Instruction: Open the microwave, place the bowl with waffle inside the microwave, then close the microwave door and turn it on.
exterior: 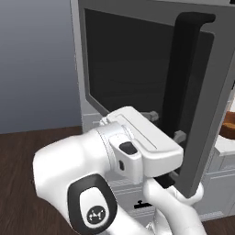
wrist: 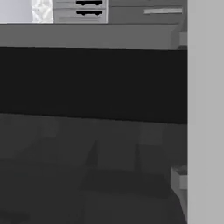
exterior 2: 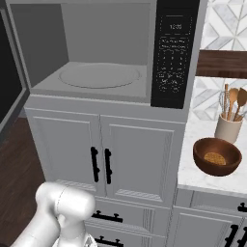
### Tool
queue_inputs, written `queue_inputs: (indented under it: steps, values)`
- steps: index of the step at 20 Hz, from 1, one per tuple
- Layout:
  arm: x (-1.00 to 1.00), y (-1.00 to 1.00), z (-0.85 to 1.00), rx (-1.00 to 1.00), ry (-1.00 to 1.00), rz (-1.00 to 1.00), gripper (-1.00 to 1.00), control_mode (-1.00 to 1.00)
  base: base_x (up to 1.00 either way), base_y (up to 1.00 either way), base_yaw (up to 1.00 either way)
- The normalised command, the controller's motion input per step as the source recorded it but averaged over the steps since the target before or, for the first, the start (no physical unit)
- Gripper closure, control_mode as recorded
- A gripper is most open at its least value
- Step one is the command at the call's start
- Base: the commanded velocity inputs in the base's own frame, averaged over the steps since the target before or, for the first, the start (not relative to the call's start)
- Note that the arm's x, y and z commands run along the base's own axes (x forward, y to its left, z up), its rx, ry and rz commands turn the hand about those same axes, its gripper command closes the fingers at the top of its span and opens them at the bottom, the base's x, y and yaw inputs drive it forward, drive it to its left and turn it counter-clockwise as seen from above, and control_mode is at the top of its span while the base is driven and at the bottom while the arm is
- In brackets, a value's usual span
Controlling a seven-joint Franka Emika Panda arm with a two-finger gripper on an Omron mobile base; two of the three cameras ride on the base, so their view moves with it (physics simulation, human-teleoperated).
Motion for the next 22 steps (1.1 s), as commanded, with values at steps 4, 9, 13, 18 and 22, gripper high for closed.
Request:
queue_inputs:
  steps: [4,9,13,18,22]
  values:
    - [0.0,0.34,-0.14,0.0,0.0,0.22,-1.0,-1.0,0.0,0.0,0.0]
    - [0.0,0.33,-0.01,0.0,0.07,0.17,-1.0,-1.0,0.0,0.0,0.0]
    - [-0.09,0.34,0.0,-0.01,0.07,0.08,-1.0,-1.0,0.0,0.0,0.0]
    - [-0.73,0.23,0.0,0.0,-0.09,-0.03,-1.0,-1.0,0.0,0.0,0.0]
    - [-0.94,0.16,0.02,0.0,-0.15,-0.02,-1.0,-1.0,0.0,0.0,0.0]
